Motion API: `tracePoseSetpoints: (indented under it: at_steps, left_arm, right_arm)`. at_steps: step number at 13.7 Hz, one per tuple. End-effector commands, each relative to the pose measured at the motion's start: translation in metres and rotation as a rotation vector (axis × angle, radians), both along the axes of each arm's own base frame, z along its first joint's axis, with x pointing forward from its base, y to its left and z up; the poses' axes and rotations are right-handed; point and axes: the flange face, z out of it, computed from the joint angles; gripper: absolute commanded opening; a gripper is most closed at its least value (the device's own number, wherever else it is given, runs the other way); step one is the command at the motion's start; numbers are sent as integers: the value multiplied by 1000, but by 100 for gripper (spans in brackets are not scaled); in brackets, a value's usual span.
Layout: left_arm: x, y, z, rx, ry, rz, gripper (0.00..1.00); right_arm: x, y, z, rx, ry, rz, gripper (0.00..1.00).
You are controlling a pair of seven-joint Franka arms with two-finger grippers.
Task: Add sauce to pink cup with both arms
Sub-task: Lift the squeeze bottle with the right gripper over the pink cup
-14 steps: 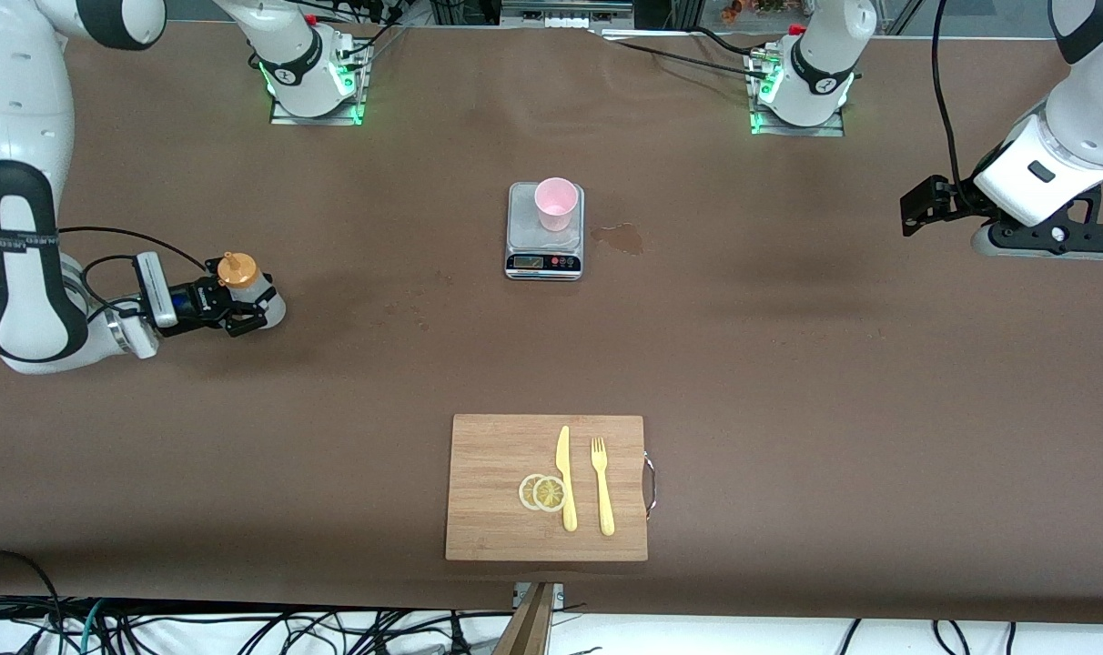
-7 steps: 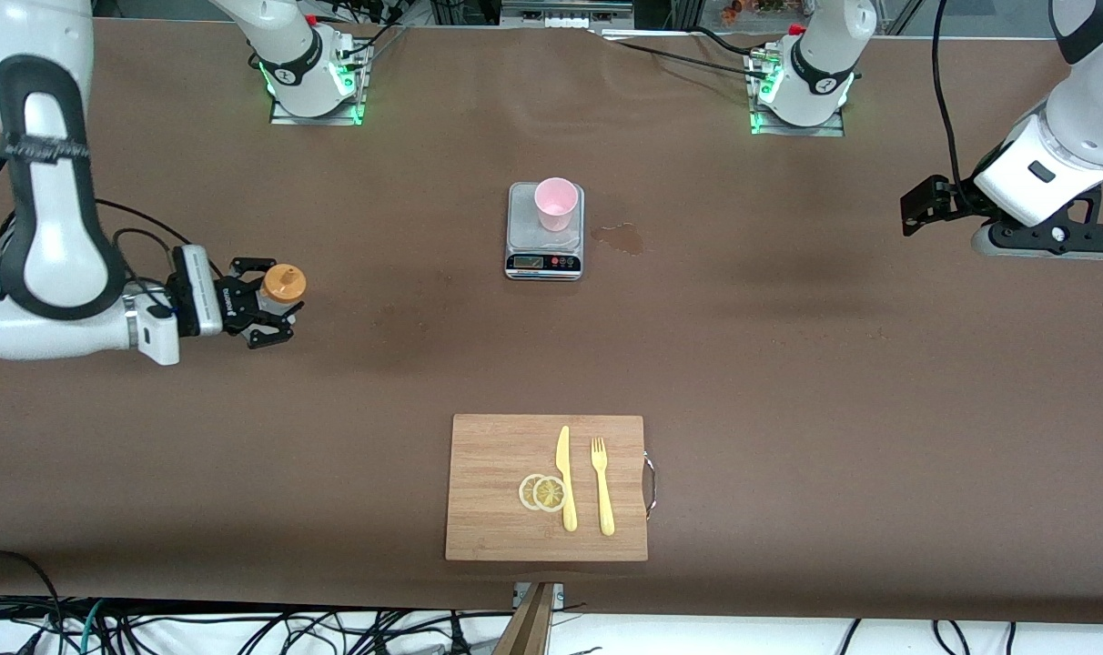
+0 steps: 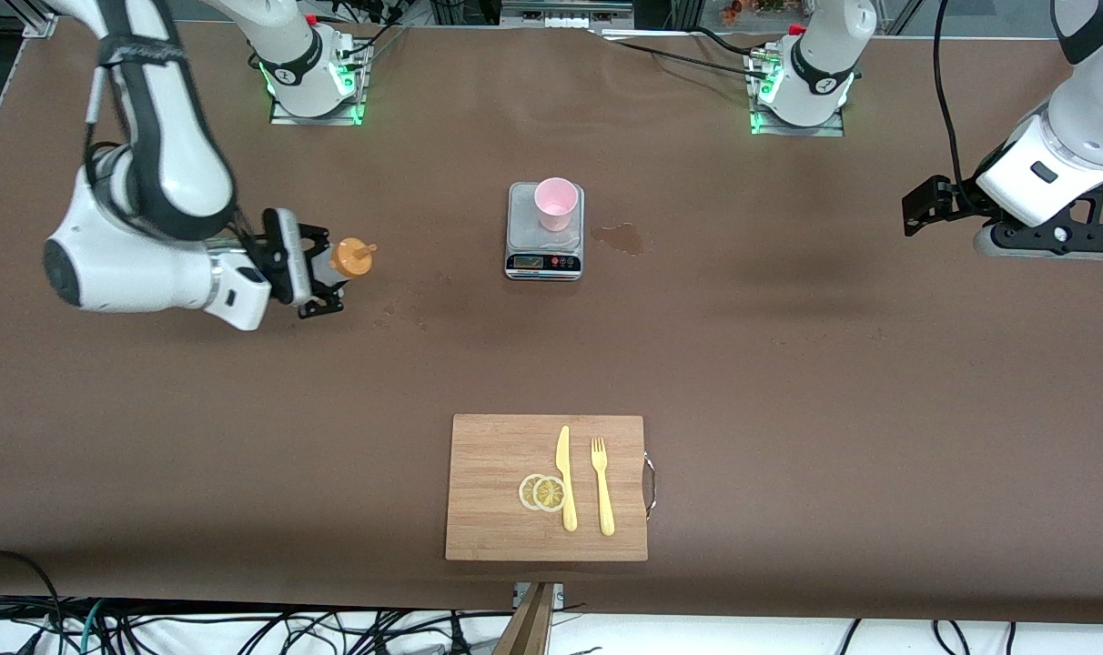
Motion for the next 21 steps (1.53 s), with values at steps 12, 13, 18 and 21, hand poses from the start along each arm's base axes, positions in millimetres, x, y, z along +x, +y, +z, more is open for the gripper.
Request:
tracePoseSetpoints:
  at_steps: [12, 13, 18, 21]
  left_arm:
    - [3, 3, 3, 10, 8, 9, 100]
    - [3, 3, 3, 8, 8, 9, 100]
    - [3, 3, 3, 8, 10, 9, 100]
    - [3, 3, 3, 7, 10, 11, 100]
  right_arm:
    - [-106, 161, -18, -431, -24, -78, 0]
    - [-114, 171, -19, -469, -36, -80, 0]
    - [-149, 214, -30, -577, -65, -86, 0]
    - [-169, 237, -39, -642, -90, -92, 0]
